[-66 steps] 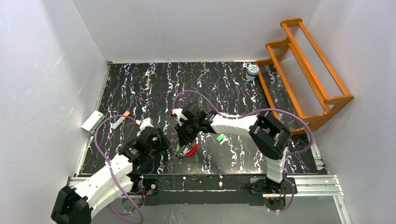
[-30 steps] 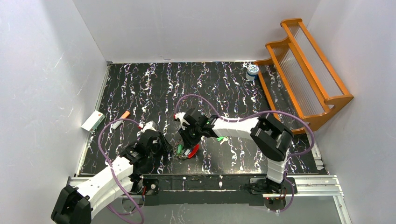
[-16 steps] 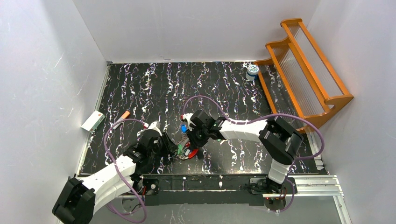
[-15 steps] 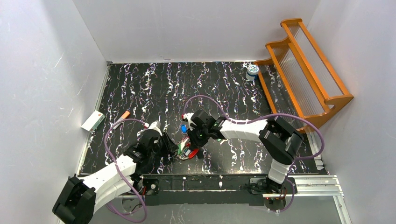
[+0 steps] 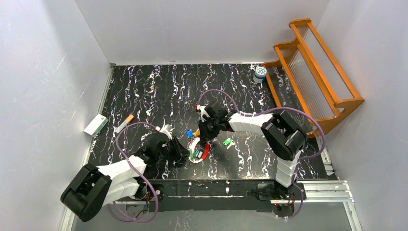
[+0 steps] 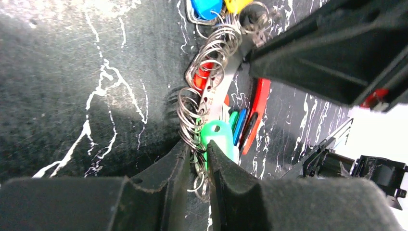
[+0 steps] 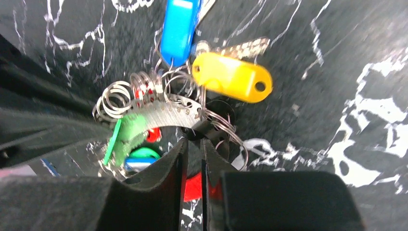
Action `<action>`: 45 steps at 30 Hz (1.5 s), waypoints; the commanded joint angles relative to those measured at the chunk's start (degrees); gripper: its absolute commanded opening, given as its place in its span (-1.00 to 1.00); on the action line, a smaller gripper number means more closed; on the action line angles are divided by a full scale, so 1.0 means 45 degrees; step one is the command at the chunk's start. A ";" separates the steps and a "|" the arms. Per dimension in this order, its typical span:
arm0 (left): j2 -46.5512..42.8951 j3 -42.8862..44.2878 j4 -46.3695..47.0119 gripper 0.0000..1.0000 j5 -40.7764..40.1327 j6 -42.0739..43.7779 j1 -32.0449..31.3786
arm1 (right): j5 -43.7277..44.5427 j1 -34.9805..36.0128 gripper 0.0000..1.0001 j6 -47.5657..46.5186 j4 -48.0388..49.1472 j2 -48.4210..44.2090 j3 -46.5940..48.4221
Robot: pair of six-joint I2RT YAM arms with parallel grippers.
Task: Put the keys on the keyring
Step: Adjust the keyring at the center of the board.
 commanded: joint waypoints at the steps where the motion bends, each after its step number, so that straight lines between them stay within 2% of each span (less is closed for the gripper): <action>1: 0.0609 -0.0100 0.0590 -0.63 0.0356 -0.0121 -0.0270 | 0.0125 -0.0494 -0.51 -0.0658 -0.0115 0.1495 0.0881; 6: 0.1154 0.0129 0.0895 -0.62 0.0050 -0.0085 -0.0583 | -0.0721 -0.0495 -0.50 -0.0938 -0.0426 0.2292 0.2102; 11: 0.0436 0.0212 -0.0119 -0.47 -0.0891 0.0318 -0.0594 | -0.0391 -0.0511 -0.39 -0.1123 -0.0477 0.1423 0.1986; 15: -0.0937 0.0286 -0.1244 -0.33 -0.1662 0.0655 -0.0589 | -0.0015 -0.0512 -0.20 -0.1327 -0.0139 -0.0225 0.0992; 20: -0.2391 0.0404 -0.2404 -0.13 -0.2306 0.1082 -0.0580 | -0.0245 -0.0512 -0.10 -0.1817 0.0763 -0.2669 -0.0935; 26: -0.3731 0.0059 -0.2134 -0.02 -0.2731 0.1100 -0.0577 | -0.1639 -0.0493 0.05 -0.2790 0.2186 -0.4923 -0.3488; 30: -0.4129 -0.0235 -0.1105 0.00 -0.2491 0.0912 -0.0579 | -0.2347 -0.0324 0.06 -0.3497 0.2720 -0.5323 -0.4323; 33: -0.4099 -0.0169 -0.0806 0.02 -0.1962 0.1018 -0.0579 | -0.2172 0.0156 0.07 -0.3916 0.2815 -0.5425 -0.4512; 37: -0.4048 -0.0077 -0.0708 0.03 -0.1850 0.1180 -0.0575 | -0.1152 0.1046 0.09 -0.4584 0.3332 -0.5709 -0.4794; 41: -0.4127 0.0056 -0.0817 0.04 -0.1852 0.1336 -0.0573 | -0.1189 0.1124 0.12 -0.5017 0.3923 -0.5851 -0.4892; 45: -0.4474 0.0239 -0.1075 0.08 -0.1827 0.1812 -0.0579 | -0.1528 0.1127 0.19 -0.6020 0.5420 -0.6457 -0.5745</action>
